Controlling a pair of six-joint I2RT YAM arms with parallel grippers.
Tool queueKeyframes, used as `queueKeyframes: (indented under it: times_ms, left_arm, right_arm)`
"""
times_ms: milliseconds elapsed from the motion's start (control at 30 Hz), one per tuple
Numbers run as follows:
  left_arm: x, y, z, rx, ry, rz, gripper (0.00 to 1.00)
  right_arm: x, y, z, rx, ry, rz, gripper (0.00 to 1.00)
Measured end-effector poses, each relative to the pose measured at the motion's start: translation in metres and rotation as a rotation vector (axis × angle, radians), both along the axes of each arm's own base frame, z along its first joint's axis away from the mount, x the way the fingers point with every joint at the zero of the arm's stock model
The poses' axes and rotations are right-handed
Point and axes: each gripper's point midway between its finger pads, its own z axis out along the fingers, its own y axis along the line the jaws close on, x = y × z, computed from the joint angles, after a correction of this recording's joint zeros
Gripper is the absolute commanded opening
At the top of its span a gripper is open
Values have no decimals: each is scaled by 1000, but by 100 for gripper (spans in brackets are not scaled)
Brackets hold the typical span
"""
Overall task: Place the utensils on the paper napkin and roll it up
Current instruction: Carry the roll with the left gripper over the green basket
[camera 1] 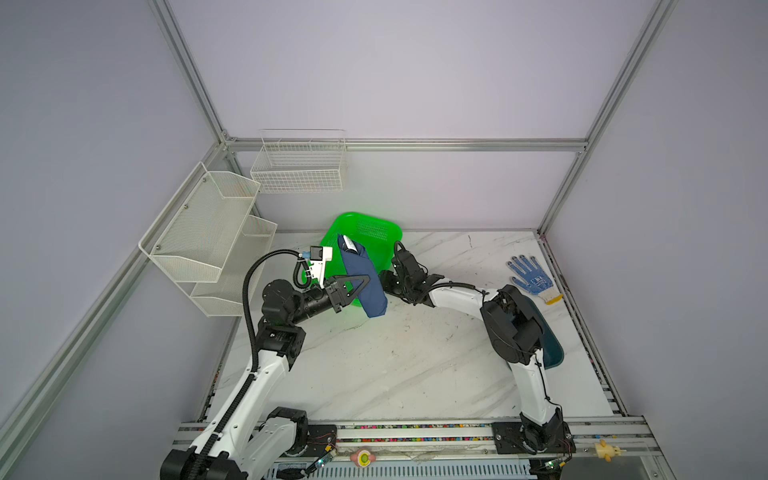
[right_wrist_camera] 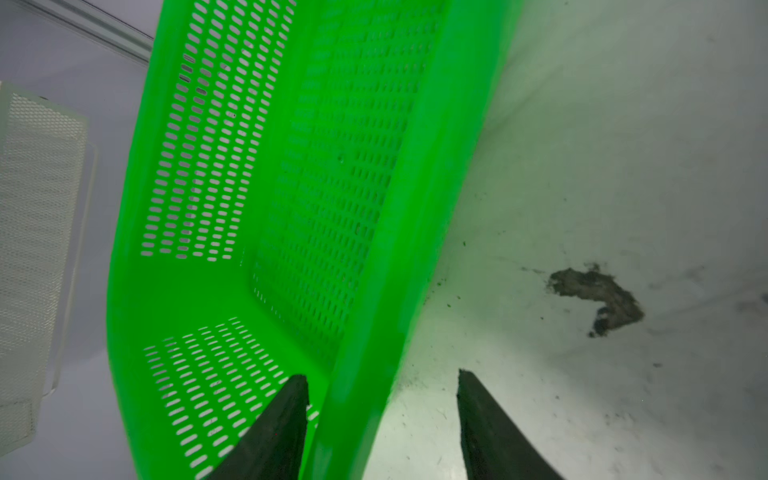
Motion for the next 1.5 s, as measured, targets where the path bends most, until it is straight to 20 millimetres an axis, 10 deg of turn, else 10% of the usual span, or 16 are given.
queueKeyframes:
  times_ms: [533,1067,1500]
  left_arm:
    - [43,-1,-76,137,225,-15,12]
    - [143,-34,-150,285,352,-164,12]
    - [174,-70,-222,364,495,-254,12]
  right_arm:
    - [-65,-101,13,-251,-39,-59,58]
    - [-89,-118,121,-66,-260,-48,60]
    - [-101,-122,126,-4,-266,-44,61]
